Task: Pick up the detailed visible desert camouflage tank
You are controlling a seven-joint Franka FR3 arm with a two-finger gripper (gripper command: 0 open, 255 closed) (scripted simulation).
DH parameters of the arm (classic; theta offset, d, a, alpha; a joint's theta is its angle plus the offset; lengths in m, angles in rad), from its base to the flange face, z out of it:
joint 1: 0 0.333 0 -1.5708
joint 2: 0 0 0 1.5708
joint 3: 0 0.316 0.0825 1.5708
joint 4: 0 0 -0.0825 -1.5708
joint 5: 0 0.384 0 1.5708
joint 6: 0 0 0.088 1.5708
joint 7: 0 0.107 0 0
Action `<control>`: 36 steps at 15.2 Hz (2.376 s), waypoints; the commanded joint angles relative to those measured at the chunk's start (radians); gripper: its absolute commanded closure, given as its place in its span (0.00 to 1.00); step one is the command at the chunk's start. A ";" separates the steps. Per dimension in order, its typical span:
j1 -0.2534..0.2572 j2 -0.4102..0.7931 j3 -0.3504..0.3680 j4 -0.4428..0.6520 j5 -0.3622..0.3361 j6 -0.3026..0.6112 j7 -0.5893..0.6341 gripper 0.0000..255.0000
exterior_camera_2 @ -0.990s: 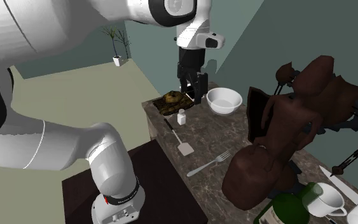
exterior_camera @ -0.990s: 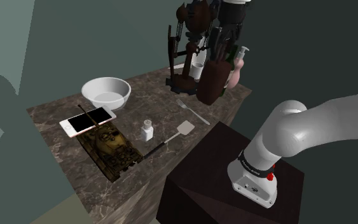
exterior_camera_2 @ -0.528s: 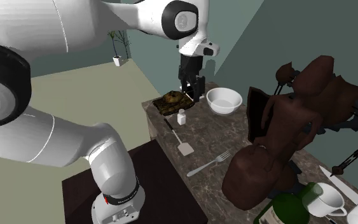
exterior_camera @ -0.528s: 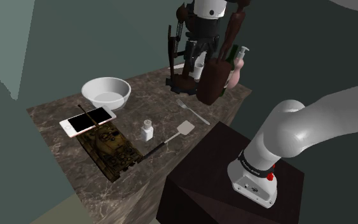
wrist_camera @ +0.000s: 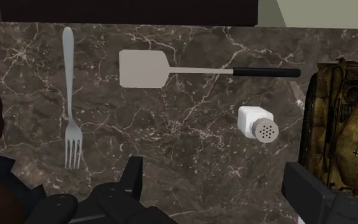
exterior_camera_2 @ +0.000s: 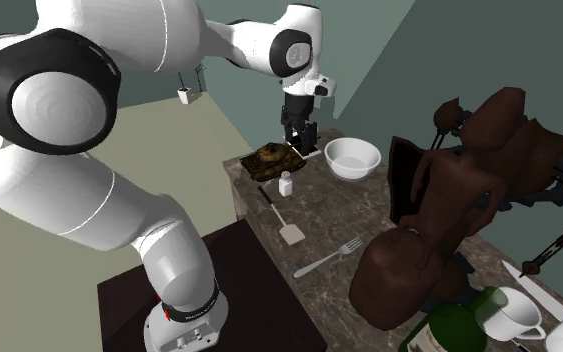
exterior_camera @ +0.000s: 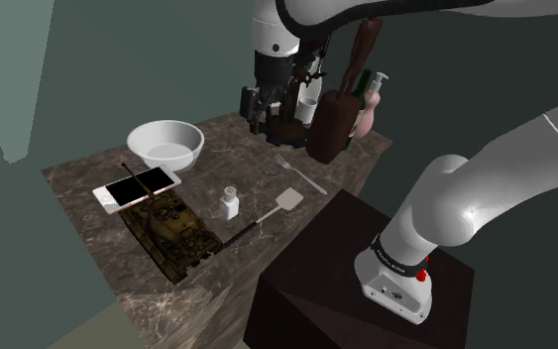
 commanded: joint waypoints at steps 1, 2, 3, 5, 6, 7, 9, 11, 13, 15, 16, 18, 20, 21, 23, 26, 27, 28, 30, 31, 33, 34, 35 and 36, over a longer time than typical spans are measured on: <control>0.007 0.061 0.023 0.023 0.006 0.042 0.027 0.00; 0.010 0.092 0.035 0.035 0.008 0.061 0.042 0.00; 0.014 0.123 0.047 0.048 0.008 0.080 0.057 0.00; 0.021 0.187 0.069 0.079 0.005 0.117 0.087 0.00; 0.025 0.220 0.080 0.095 0.002 0.134 0.102 0.00; 0.030 0.253 0.090 0.114 -0.002 0.150 0.118 0.00; 0.039 0.322 0.109 0.153 -0.014 0.180 0.150 0.00; 0.049 0.392 0.126 0.198 -0.031 0.206 0.183 0.00; 0.063 0.464 0.139 0.248 -0.051 0.228 0.215 0.00; 0.079 0.536 0.149 0.302 -0.074 0.245 0.248 0.00; 0.088 0.573 0.153 0.332 -0.086 0.253 0.264 0.00; 0.109 0.647 0.158 0.394 -0.111 0.263 0.294 0.00; 0.134 0.722 0.159 0.463 -0.135 0.269 0.322 0.00; 0.147 0.760 0.159 0.500 -0.147 0.270 0.335 0.00; 0.166 0.810 0.157 0.551 -0.162 0.269 0.350 0.00; 0.168 0.828 0.153 0.534 -0.170 0.303 0.354 0.00; 0.169 0.834 0.152 0.529 -0.173 0.314 0.355 0.00; 0.170 0.840 0.150 0.524 -0.175 0.325 0.356 0.00; 0.173 0.857 0.146 0.512 -0.183 0.353 0.360 0.00; 0.173 0.857 0.146 0.512 -0.183 0.353 0.360 0.00; 0.172 0.855 0.146 0.510 -0.182 0.353 0.359 1.00; 0.172 0.856 0.146 0.511 -0.182 0.352 0.359 1.00; 0.172 0.856 0.146 0.511 -0.182 0.352 0.359 1.00; 0.172 0.857 0.146 0.511 -0.183 0.353 0.359 1.00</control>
